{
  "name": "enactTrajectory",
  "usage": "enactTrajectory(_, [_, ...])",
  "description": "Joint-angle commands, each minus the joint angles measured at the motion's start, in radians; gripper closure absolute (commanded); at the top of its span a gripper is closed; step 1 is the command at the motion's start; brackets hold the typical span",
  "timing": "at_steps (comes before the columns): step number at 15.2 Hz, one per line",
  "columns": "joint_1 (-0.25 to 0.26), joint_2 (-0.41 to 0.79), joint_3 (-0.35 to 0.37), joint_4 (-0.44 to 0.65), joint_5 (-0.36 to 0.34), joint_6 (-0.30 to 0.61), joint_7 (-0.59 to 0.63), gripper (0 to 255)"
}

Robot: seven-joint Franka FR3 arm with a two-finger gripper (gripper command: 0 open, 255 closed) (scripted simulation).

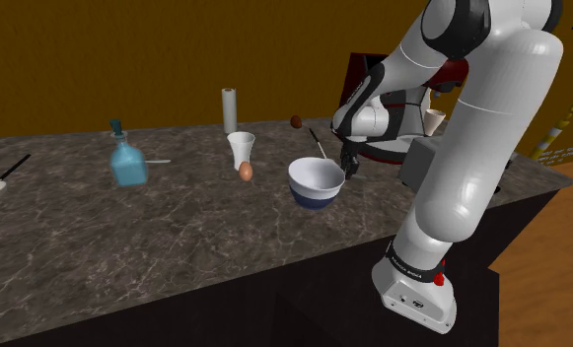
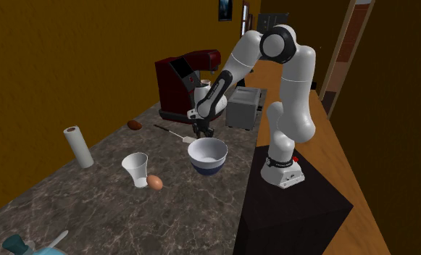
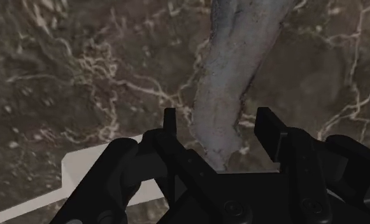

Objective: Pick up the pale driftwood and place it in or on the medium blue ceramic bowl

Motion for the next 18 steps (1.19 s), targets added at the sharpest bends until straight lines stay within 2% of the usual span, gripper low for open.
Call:
enactTrajectory(1, [0.0,0.0,0.0,-0.001,0.0,0.0,0.0,255])
enactTrajectory(9, [0.0,0.001,0.0,0.0,0.0,0.0,0.0,255])
enactTrajectory(14, [-0.001,-0.096,-0.017,0.006,-0.132,-0.075,0.095,255])
enactTrajectory(18, [-0.016,-0.166,-0.009,0.017,-0.209,-0.14,0.152,255])
